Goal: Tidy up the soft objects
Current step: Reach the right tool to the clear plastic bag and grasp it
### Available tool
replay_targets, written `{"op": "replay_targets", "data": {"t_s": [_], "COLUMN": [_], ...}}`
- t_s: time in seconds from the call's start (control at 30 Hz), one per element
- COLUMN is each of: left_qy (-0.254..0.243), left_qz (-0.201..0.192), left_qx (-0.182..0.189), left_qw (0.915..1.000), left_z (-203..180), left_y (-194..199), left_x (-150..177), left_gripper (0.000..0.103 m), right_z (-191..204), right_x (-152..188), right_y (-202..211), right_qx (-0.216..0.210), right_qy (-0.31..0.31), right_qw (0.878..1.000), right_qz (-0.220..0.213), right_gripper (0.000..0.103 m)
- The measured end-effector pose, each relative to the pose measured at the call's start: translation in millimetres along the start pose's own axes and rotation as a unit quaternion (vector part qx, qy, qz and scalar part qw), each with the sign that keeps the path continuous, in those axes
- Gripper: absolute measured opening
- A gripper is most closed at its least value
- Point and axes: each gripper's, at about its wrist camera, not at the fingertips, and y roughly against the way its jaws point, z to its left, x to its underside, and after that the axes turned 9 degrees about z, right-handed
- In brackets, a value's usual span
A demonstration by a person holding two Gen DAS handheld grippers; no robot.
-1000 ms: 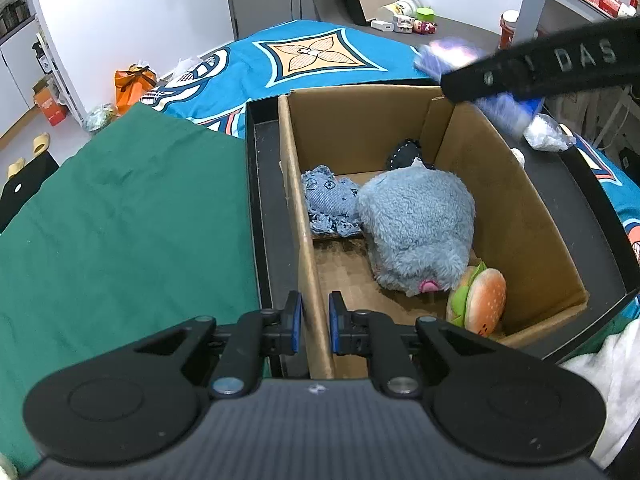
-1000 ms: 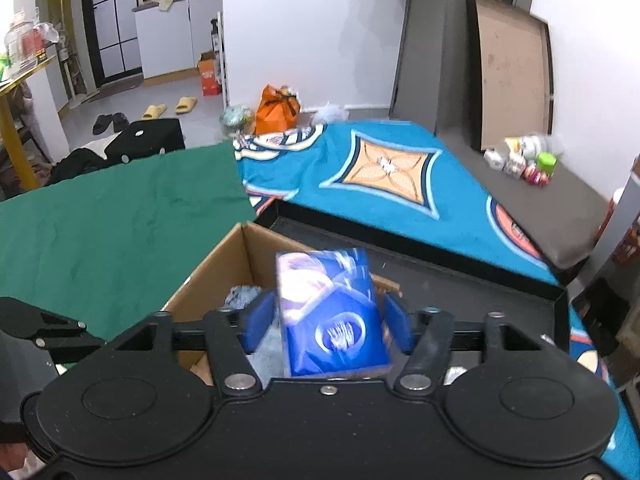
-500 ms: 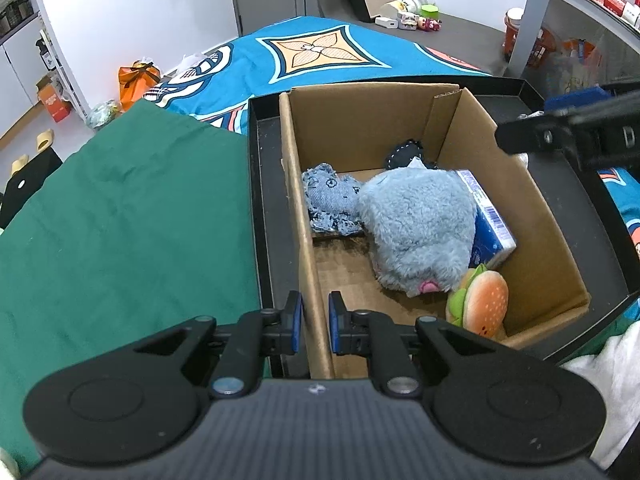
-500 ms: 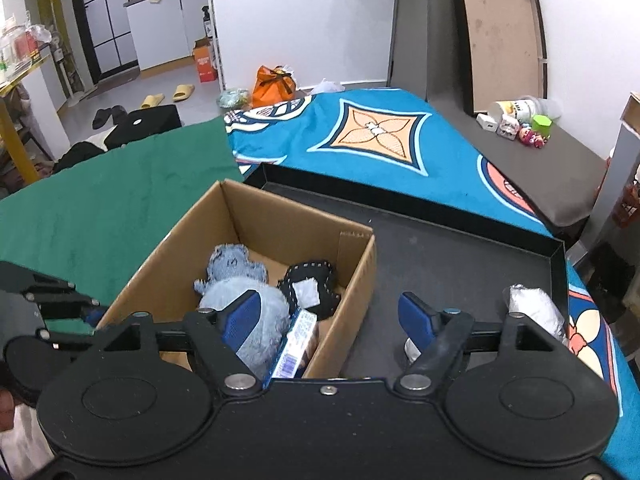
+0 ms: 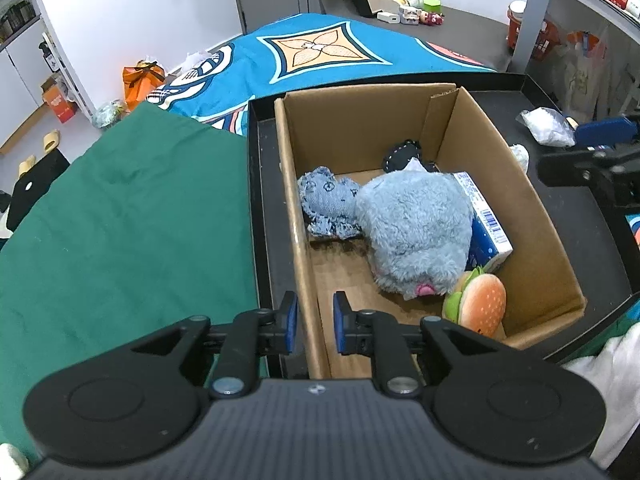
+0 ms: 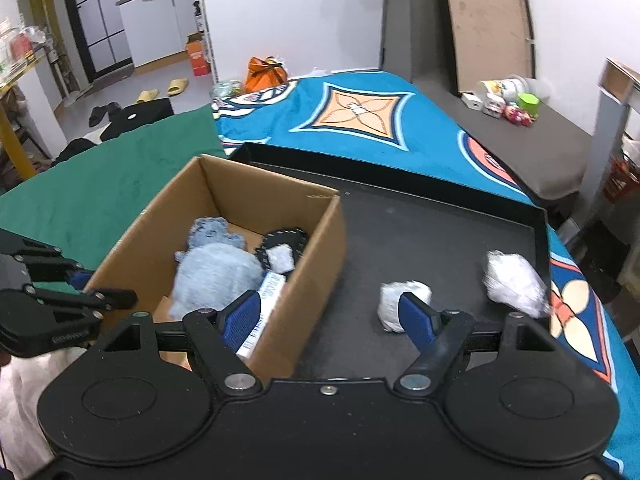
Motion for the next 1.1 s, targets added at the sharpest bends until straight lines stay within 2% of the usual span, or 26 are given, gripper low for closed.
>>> {"op": "replay_targets", "data": {"t_s": [0.03, 0.13, 0.3, 0.5, 0.7, 1.1], "left_qy": [0.000, 0.001, -0.004, -0.014, -0.015, -0.018], "left_qz": [0.000, -0.001, -0.007, -0.001, 0.006, 0.020], "left_qx": [-0.005, -0.016, -0.032, -0.047, -0.052, -0.080], "left_qw": [1.0000, 0.9999, 0.9995, 0.9988, 0.9985, 0.9964], "left_z": [-1, -4, -11, -20, -26, -37], "left_y": [0, 2, 4, 0, -4, -13], "left_x": [-1, -3, -7, -14, -19, -30], "left_gripper": [0.019, 0.031, 0.058, 0.074, 0.084, 0.091], "right_z": [-4, -14, -29, -50, -67, -95], "right_x": [2, 8, 14, 19, 24, 32], "right_y": [0, 0, 0, -3, -7, -27], "right_qx": [0.001, 0.003, 0.006, 0.015, 0.030, 0.053], "right_qy": [-0.003, -0.012, -0.023, -0.038, -0.044, -0.035], "right_qw": [1.000, 1.000, 1.000, 0.999, 0.998, 0.998], "right_qz": [0.000, 0.002, 0.000, -0.005, -0.013, -0.017], "right_gripper": [0.075, 0.075, 0.075, 0.078, 0.085, 0.090]}}
